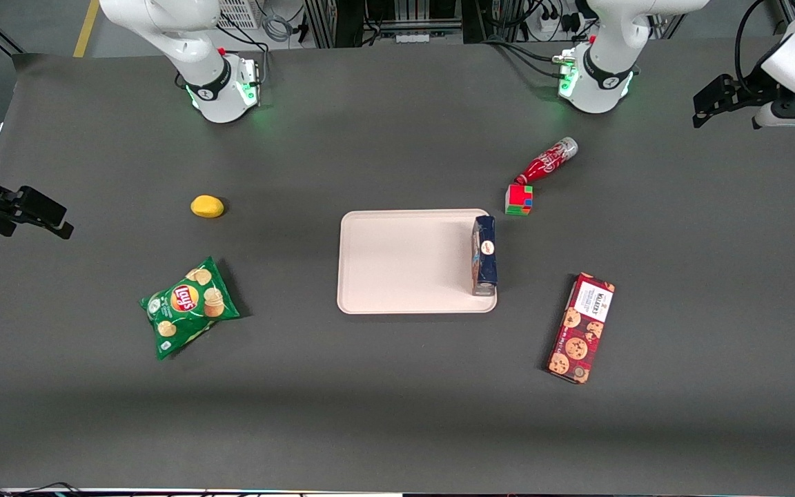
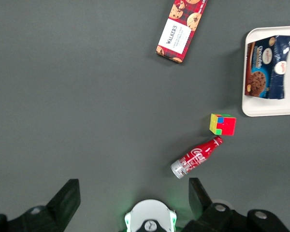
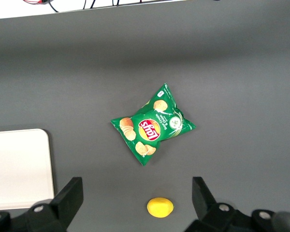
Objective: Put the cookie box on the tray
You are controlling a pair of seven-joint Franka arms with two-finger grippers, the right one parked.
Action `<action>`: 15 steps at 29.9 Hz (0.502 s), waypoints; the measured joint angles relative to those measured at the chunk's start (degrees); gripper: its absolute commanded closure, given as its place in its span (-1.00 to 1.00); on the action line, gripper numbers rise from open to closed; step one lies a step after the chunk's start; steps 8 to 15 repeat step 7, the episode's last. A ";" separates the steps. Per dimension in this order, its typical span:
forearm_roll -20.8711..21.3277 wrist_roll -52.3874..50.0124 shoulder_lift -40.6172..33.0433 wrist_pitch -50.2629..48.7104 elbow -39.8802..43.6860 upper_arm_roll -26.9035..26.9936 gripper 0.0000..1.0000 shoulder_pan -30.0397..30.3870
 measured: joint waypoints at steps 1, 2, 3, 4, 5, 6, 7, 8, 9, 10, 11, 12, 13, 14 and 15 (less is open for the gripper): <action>0.01 0.02 -0.06 0.07 0.00 0.00 -1.00 0.00; 0.02 0.04 -0.12 0.14 0.00 -0.01 -1.00 -0.01; 0.03 0.05 -0.18 0.21 0.01 -0.01 -1.00 -0.01; 0.03 0.06 -0.24 0.26 0.01 -0.01 -1.00 -0.01; 0.04 0.08 -0.29 0.30 0.01 -0.01 -1.00 -0.01; 0.04 0.10 -0.33 0.34 0.02 -0.01 -1.00 -0.01; 0.04 0.11 -0.37 0.38 0.03 -0.02 -1.00 -0.01; 0.04 0.11 -0.37 0.38 0.03 -0.02 -1.00 -0.01; 0.04 0.11 -0.37 0.38 0.03 -0.02 -1.00 -0.01; 0.04 0.11 -0.37 0.38 0.03 -0.02 -1.00 -0.01; 0.04 0.11 -0.37 0.38 0.03 -0.02 -1.00 -0.01; 0.04 0.11 -0.37 0.38 0.03 -0.02 -1.00 -0.01; 0.04 0.11 -0.37 0.38 0.03 -0.02 -1.00 -0.01; 0.04 0.11 -0.37 0.38 0.03 -0.02 -1.00 -0.01; 0.04 0.11 -0.37 0.38 0.03 -0.02 -1.00 -0.01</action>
